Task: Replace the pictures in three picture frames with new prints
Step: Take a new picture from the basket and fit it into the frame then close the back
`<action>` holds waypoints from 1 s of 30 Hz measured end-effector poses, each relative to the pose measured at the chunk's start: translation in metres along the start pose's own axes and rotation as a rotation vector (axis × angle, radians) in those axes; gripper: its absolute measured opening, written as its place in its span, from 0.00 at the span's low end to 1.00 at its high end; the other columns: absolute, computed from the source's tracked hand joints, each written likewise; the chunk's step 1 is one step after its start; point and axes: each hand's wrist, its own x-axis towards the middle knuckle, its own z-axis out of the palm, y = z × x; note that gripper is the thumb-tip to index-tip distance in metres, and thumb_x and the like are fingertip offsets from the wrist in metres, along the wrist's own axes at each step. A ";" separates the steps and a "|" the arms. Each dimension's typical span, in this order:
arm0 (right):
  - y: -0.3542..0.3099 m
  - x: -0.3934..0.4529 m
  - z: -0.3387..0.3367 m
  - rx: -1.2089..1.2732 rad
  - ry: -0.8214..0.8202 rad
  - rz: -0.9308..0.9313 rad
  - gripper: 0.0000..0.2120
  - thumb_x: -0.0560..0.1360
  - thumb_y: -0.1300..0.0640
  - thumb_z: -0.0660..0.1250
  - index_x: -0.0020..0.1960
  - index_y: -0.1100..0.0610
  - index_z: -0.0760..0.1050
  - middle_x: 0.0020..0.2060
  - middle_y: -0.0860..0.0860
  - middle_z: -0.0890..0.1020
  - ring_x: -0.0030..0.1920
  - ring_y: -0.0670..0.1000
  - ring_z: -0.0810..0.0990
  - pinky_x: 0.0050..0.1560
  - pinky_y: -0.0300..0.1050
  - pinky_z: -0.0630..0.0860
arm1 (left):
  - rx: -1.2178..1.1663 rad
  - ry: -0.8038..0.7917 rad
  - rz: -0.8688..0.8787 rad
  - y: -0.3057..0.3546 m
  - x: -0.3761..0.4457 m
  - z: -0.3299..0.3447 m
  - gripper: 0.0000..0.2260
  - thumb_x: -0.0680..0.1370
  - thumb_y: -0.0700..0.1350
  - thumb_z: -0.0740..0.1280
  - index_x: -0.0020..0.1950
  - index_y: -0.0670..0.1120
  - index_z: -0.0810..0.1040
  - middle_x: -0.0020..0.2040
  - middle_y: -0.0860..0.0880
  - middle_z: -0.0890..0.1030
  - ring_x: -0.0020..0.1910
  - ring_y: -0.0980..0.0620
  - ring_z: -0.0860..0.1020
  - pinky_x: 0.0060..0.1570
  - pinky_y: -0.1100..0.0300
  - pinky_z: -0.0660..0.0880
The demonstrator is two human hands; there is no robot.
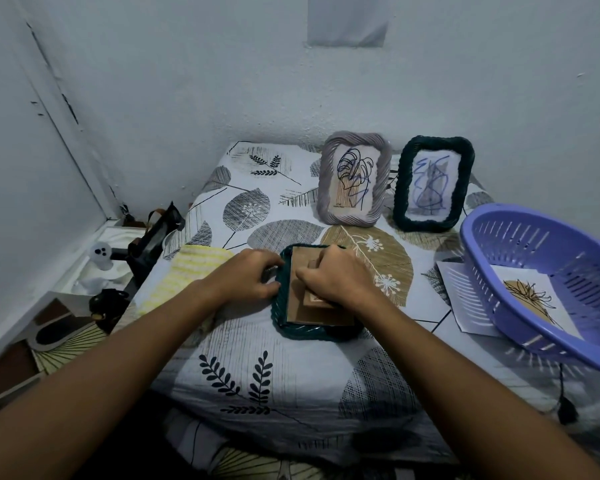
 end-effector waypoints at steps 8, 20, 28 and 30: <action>0.002 0.003 0.006 0.010 0.000 -0.002 0.19 0.69 0.40 0.64 0.45 0.56 0.76 0.43 0.54 0.81 0.44 0.56 0.80 0.48 0.51 0.79 | 0.015 -0.016 0.009 -0.004 0.001 0.002 0.21 0.68 0.53 0.62 0.55 0.45 0.80 0.48 0.47 0.82 0.43 0.50 0.78 0.43 0.53 0.76; 0.003 0.006 0.009 -0.010 -0.002 0.000 0.18 0.70 0.42 0.65 0.43 0.57 0.75 0.41 0.53 0.79 0.44 0.56 0.79 0.44 0.48 0.76 | 0.030 -0.011 0.022 -0.007 0.001 0.004 0.24 0.66 0.57 0.59 0.54 0.45 0.81 0.50 0.47 0.83 0.46 0.48 0.79 0.46 0.51 0.76; 0.003 0.007 0.012 -0.018 0.004 -0.013 0.19 0.71 0.41 0.65 0.42 0.57 0.75 0.40 0.54 0.80 0.43 0.57 0.79 0.42 0.47 0.75 | 0.040 -0.029 0.014 -0.010 0.003 0.005 0.24 0.66 0.57 0.59 0.55 0.45 0.81 0.51 0.47 0.83 0.48 0.48 0.79 0.47 0.51 0.76; 0.004 0.008 0.014 -0.012 0.001 -0.017 0.19 0.70 0.40 0.65 0.40 0.57 0.76 0.39 0.55 0.80 0.42 0.57 0.80 0.43 0.48 0.76 | 0.038 -0.032 0.018 -0.010 0.003 0.004 0.25 0.66 0.57 0.59 0.54 0.45 0.81 0.51 0.47 0.83 0.48 0.48 0.79 0.47 0.51 0.76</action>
